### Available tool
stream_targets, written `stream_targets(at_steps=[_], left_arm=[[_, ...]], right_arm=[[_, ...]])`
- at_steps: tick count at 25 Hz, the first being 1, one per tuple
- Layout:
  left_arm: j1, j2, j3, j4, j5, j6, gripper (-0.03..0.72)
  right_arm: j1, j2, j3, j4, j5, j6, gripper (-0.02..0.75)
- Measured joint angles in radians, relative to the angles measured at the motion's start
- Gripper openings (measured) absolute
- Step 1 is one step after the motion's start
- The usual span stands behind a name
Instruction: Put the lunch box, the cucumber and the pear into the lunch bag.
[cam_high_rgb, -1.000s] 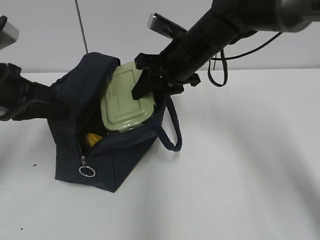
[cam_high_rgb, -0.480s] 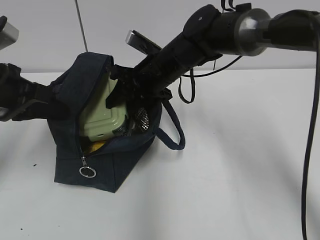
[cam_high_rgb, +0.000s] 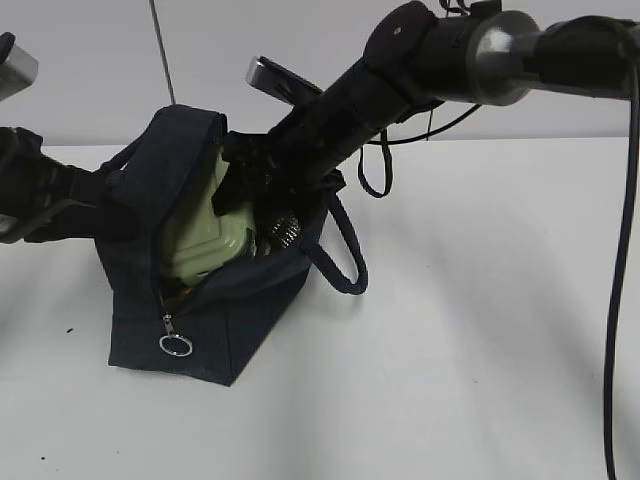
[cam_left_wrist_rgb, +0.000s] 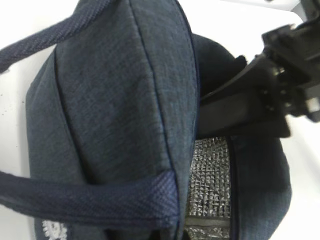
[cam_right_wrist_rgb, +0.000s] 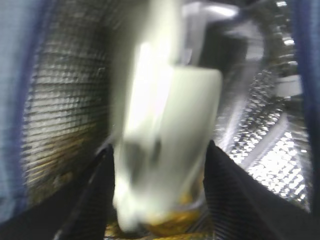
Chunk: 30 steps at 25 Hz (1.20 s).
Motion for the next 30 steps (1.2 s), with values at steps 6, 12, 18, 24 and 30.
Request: stream_targets(at_steps=[6,12,18,24,30], left_arm=[[0.0,0.0,0.0,0.003,0.003,0.0,-0.02],[0.0,0.0,0.0,0.003,0.003,0.0,-0.02],[0.0,0.0,0.0,0.003,0.003,0.0,-0.02],[0.0,0.0,0.0,0.003,0.003,0.0,-0.02],[0.0,0.0,0.0,0.005,0.002,0.0,-0.02]], right_arm=[[0.002,0.0,-0.135,-0.092,0.146,-0.002,0.452],[0.002,0.0,-0.29,-0.225,0.263,0.044,0.452],[0.002,0.0,-0.486,-0.256,0.276,0.074,0.452],[0.002,0.0,-0.502,-0.403,0.285,0.195,0.452],[0.002,0.002,-0.359,-0.437,0.286,0.223,0.441]])
